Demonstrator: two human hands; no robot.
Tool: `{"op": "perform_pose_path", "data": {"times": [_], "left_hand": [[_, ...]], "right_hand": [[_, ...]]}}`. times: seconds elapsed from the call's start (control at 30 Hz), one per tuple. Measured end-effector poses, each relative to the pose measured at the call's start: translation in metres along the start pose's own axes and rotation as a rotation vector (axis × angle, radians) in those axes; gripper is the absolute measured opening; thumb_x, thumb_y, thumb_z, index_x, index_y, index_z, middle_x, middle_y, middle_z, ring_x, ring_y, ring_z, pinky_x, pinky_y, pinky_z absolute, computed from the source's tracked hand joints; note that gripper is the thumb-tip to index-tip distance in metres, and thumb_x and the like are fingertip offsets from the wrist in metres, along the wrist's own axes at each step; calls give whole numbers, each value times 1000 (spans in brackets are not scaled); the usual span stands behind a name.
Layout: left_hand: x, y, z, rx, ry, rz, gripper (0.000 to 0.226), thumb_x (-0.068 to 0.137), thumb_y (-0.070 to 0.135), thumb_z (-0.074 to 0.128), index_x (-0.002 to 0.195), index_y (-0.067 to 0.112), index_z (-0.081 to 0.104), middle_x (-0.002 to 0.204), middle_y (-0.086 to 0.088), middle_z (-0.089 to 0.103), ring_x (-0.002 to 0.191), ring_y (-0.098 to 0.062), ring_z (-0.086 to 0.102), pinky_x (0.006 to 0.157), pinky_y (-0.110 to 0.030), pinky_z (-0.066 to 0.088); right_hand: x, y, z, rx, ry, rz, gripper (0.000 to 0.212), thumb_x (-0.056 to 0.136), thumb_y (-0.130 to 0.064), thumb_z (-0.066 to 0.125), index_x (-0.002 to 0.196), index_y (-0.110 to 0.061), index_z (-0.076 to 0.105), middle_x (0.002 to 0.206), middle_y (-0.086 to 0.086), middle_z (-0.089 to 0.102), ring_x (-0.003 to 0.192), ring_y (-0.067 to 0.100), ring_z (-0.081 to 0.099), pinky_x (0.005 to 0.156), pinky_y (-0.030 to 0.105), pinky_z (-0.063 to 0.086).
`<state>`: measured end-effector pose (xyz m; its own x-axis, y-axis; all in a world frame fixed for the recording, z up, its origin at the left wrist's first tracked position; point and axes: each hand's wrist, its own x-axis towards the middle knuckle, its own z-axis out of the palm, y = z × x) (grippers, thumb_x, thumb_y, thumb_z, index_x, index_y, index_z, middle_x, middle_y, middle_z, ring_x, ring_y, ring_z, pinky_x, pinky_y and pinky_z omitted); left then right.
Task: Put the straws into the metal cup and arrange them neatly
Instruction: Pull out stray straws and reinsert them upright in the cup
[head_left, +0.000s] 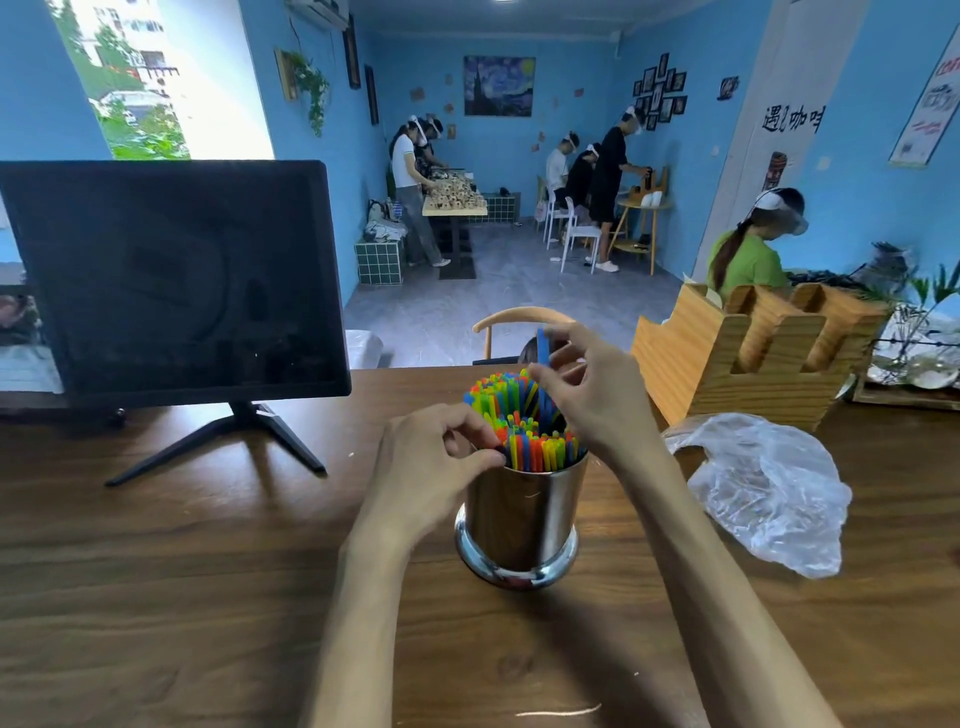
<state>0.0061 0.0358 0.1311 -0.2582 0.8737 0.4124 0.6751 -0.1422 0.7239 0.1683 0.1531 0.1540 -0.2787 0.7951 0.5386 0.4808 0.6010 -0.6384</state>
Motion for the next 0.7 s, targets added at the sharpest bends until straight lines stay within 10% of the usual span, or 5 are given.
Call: {"op": "perform_pose_path", "data": {"times": [0.17,0.27,0.7], "left_hand": [[-3,2,-1,-150,61,26,24,75,20,89,88,34,76,71,11,69,54,-4,48,56,-14,40],[-1,5,-6,-288,186,49,24,77,18,88,93,34,78,78,8,72,64,-26,54,59,-29,47],[1,35,-38,-988,839,-33,12,88,12,77,99,13,75,77,3,76,67,-8,65,70,-26,53]], "right_hand": [[-5,3,-3,-156,-116,-79,52,96,-16,66,131,-43,38,89,-7,62,71,20,67,73,47,58],[-5,4,-6,-182,-115,-91,36,98,-19,64,127,-37,53,95,-1,67,74,18,68,73,45,59],[-17,-10,-19,284,-182,-53,33,106,-40,48,121,-25,73,119,-14,70,117,-2,60,101,26,48]]}}
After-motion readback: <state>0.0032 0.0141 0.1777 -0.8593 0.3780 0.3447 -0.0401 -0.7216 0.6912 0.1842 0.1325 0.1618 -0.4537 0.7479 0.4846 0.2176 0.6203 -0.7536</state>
